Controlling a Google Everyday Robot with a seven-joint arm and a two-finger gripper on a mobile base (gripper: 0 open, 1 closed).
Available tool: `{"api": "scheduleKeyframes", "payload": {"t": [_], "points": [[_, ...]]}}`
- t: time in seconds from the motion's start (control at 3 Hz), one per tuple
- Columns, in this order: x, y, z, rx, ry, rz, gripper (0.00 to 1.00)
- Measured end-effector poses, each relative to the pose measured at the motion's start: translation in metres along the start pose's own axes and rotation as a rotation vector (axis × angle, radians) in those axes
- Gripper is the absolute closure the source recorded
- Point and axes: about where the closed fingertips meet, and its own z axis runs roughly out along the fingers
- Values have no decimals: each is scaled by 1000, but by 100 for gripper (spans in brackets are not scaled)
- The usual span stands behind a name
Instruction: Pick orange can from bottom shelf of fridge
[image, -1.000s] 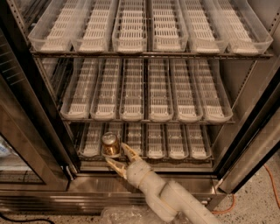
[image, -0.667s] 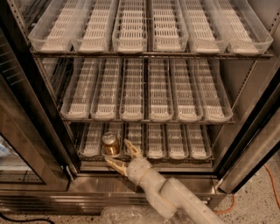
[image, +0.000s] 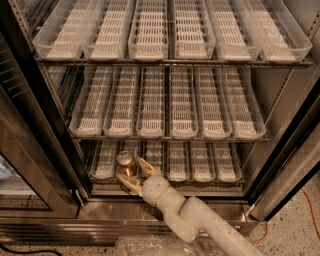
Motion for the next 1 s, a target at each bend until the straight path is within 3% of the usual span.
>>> {"api": "scheduleKeyframes", "payload": {"t": [1.0], "points": [[5,8,49,-81,20,8,29]]}}
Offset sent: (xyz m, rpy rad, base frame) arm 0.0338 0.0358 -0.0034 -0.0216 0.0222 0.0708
